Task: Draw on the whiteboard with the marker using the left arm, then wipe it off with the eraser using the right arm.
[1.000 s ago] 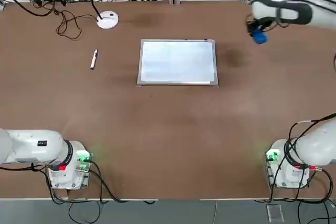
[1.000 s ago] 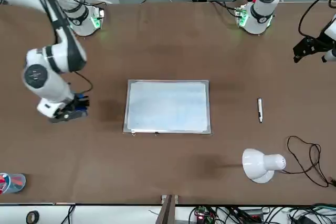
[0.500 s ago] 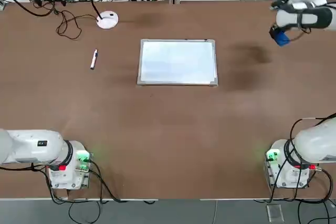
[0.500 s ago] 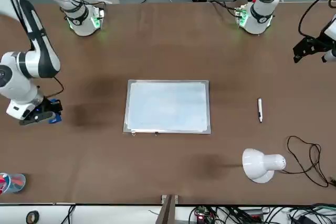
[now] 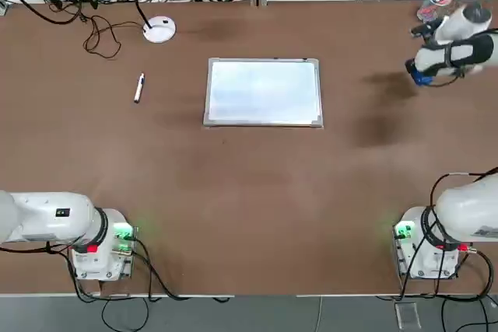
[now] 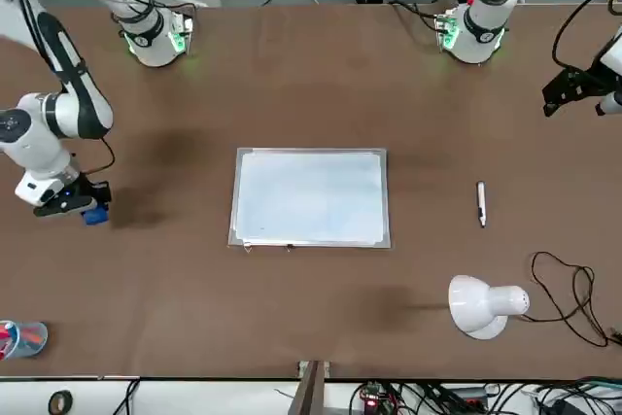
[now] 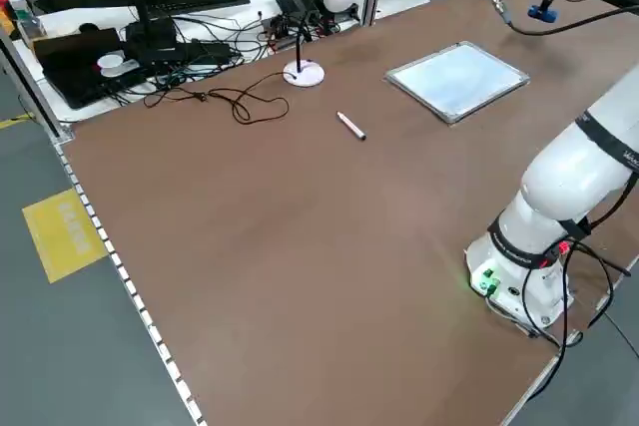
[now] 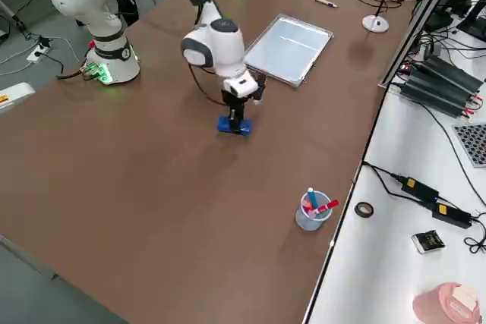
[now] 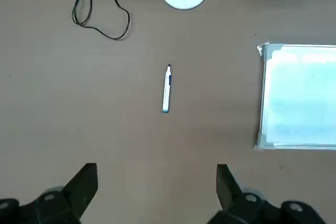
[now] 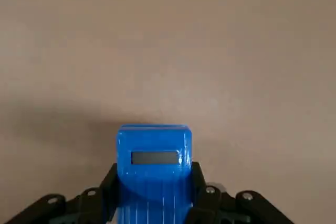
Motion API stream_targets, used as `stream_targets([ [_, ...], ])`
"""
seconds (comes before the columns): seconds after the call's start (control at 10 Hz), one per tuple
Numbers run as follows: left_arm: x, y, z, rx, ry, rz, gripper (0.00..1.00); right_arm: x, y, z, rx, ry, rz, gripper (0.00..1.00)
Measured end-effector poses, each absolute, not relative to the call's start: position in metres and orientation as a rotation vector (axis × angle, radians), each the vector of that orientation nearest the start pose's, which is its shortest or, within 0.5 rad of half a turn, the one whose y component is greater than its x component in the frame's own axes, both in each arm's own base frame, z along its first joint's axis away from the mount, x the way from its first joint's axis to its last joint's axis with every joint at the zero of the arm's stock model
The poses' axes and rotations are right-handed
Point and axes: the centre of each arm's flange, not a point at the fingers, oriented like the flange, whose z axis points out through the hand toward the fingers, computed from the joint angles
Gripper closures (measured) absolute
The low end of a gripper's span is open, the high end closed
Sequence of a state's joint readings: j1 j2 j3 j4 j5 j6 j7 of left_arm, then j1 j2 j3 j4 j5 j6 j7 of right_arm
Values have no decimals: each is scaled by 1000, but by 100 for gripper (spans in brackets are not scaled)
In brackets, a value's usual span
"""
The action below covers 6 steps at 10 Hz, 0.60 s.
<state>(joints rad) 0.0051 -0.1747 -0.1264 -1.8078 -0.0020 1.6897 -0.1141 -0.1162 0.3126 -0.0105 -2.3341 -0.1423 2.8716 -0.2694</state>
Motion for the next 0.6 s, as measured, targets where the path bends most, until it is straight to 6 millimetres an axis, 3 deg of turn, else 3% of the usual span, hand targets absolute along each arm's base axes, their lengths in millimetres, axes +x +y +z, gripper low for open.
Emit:
stream_targets([
  [0.2, 505, -67, 614, -3127, 9, -89, 0, 520, -61, 204, -3192, -317, -323, 44],
  [0.6, 505, -67, 614, -3127, 10, -89, 0, 506, -52, 187, -3179, -192, -327, 44],
])
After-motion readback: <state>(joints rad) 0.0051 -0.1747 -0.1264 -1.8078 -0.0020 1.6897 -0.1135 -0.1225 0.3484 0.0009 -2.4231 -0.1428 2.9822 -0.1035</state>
